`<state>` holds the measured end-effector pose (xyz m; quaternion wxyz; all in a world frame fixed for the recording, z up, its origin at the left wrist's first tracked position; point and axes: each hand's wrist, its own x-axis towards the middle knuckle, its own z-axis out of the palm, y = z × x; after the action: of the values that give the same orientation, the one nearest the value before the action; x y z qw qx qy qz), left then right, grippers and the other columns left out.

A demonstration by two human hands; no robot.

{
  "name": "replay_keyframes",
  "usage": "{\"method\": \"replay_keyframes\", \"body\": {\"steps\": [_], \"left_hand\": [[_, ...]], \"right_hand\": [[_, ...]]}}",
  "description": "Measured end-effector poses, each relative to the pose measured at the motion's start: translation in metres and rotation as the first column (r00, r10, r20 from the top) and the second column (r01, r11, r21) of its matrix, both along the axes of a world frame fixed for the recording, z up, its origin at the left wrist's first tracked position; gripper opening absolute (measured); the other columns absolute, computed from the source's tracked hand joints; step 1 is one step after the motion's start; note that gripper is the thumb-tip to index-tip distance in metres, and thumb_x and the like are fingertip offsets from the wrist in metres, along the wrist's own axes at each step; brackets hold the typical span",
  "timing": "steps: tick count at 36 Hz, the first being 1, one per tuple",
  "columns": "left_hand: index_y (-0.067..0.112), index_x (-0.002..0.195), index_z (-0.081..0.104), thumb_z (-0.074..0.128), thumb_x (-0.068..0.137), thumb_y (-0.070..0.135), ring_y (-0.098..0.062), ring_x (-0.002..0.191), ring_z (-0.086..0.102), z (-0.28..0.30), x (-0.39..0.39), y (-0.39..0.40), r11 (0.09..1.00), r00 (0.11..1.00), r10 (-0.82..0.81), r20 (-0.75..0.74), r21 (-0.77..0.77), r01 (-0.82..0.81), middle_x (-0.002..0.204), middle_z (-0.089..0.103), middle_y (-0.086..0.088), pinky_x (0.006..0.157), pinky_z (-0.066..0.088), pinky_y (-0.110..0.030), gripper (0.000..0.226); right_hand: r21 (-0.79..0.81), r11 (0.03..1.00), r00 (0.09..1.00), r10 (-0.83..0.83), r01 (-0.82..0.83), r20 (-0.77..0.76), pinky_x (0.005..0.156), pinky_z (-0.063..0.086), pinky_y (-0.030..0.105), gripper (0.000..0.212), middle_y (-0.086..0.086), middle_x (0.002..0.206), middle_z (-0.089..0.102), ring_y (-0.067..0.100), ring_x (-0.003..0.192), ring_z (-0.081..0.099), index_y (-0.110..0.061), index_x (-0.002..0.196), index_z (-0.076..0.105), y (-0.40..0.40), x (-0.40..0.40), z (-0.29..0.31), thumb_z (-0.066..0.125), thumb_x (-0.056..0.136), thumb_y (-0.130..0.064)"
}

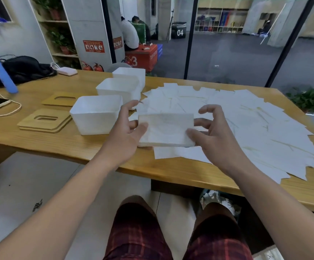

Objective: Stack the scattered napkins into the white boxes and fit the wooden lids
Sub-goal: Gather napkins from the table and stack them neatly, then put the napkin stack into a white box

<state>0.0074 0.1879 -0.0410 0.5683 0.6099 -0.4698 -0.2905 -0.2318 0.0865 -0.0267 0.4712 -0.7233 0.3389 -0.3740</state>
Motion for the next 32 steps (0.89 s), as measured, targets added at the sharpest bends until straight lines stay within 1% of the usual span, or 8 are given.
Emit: {"method": "replay_keyframes", "body": {"steps": [6, 13, 17, 19, 23, 27, 29, 32], "left_hand": [[0.043, 0.141, 0.037, 0.062, 0.110, 0.028, -0.024, 0.101, 0.077, 0.018, 0.047, 0.022, 0.997, 0.994, 0.079, 0.072, 0.018, -0.081, 0.123, 0.078, -0.002, 0.080, 0.062, -0.041, 0.042], [0.030, 0.118, 0.059, 0.065, 0.108, 0.020, -0.008, 0.086, 0.070, 0.039, 0.098, 0.039, 0.998, 0.979, 0.037, 0.202, 0.040, -0.046, 0.112, 0.071, 0.014, 0.086, 0.053, -0.037, 0.015], [0.033, 0.118, 0.071, 0.064, 0.109, 0.026, -0.031, 0.084, 0.062, 0.044, 0.122, 0.043, 0.997, 0.955, 0.022, 0.295, 0.062, -0.042, 0.105, 0.070, 0.014, 0.082, 0.043, -0.039, 0.014], [0.036, 0.118, 0.074, 0.064, 0.109, 0.024, -0.026, 0.080, 0.058, 0.049, 0.136, 0.043, 0.995, 0.947, 0.038, 0.319, 0.075, -0.065, 0.096, 0.068, 0.015, 0.079, 0.041, -0.038, 0.018], [0.046, 0.116, 0.075, 0.063, 0.109, 0.032, -0.040, 0.083, 0.056, 0.057, 0.170, 0.035, 0.989, 0.916, 0.062, 0.397, 0.102, -0.111, 0.113, 0.072, -0.014, 0.074, 0.041, -0.039, 0.019], [0.045, 0.112, 0.073, 0.060, 0.111, 0.027, -0.007, 0.059, 0.057, 0.063, 0.198, 0.023, 0.975, 0.851, 0.108, 0.514, 0.114, -0.193, 0.093, 0.069, 0.008, 0.056, 0.045, -0.023, 0.023], [0.050, 0.113, 0.069, 0.059, 0.111, 0.029, -0.009, 0.072, 0.065, 0.060, 0.211, 0.016, 0.967, 0.818, 0.110, 0.565, 0.129, -0.219, 0.102, 0.065, 0.013, 0.064, 0.060, -0.041, 0.023], [0.056, 0.118, 0.057, 0.054, 0.111, 0.040, -0.032, 0.098, 0.066, 0.051, 0.224, 0.008, 0.947, 0.774, 0.066, 0.630, 0.206, -0.248, 0.108, 0.061, 0.004, 0.077, 0.061, -0.060, 0.018]], "right_hand": [[-0.057, 0.994, 0.995, 0.094, -0.092, 0.034, 0.072, 0.068, 0.042, 0.011, 0.004, 0.118, 0.066, 0.024, 0.098, 0.077, -0.011, 0.102, 0.061, 0.000, 0.051, 0.006, 0.066, 0.104, -0.002], [-0.016, 0.994, 0.993, 0.108, -0.108, 0.036, 0.082, 0.066, 0.053, 0.008, -0.002, 0.121, 0.070, 0.026, 0.089, 0.081, -0.011, 0.105, 0.072, -0.001, 0.105, 0.017, 0.065, 0.108, -0.013], [-0.009, 0.991, 0.991, 0.134, -0.134, 0.026, 0.082, 0.067, 0.049, 0.006, -0.003, 0.123, 0.070, 0.025, 0.089, 0.081, -0.015, 0.109, 0.073, -0.004, 0.135, 0.026, 0.068, 0.106, -0.016], [-0.003, 0.988, 0.988, 0.153, -0.153, 0.011, 0.078, 0.068, 0.040, 0.009, 0.000, 0.127, 0.069, 0.022, 0.092, 0.080, -0.016, 0.112, 0.074, -0.006, 0.150, 0.030, 0.070, 0.104, -0.012], [-0.159, 0.973, 0.979, 0.147, -0.168, -0.139, 0.072, 0.067, 0.033, 0.023, -0.011, 0.126, 0.068, 0.011, 0.091, 0.078, -0.028, 0.120, 0.072, -0.016, 0.181, 0.033, 0.074, 0.102, -0.016], [-0.262, 0.948, 0.964, 0.116, -0.179, -0.240, 0.072, 0.061, 0.017, 0.025, -0.017, 0.121, 0.067, -0.005, 0.090, 0.071, -0.033, 0.124, 0.071, -0.026, 0.212, 0.037, 0.075, 0.101, -0.025], [-0.278, 0.943, 0.958, 0.108, -0.184, -0.265, 0.072, 0.060, 0.016, 0.024, -0.019, 0.118, 0.066, -0.003, 0.090, 0.070, -0.034, 0.123, 0.070, -0.031, 0.226, 0.040, 0.075, 0.101, -0.028], [-0.289, 0.937, 0.944, 0.103, -0.198, -0.313, 0.073, 0.059, 0.018, 0.022, -0.017, 0.115, 0.066, 0.001, 0.093, 0.069, -0.032, 0.122, 0.071, -0.038, 0.242, 0.039, 0.075, 0.101, -0.032]]}}
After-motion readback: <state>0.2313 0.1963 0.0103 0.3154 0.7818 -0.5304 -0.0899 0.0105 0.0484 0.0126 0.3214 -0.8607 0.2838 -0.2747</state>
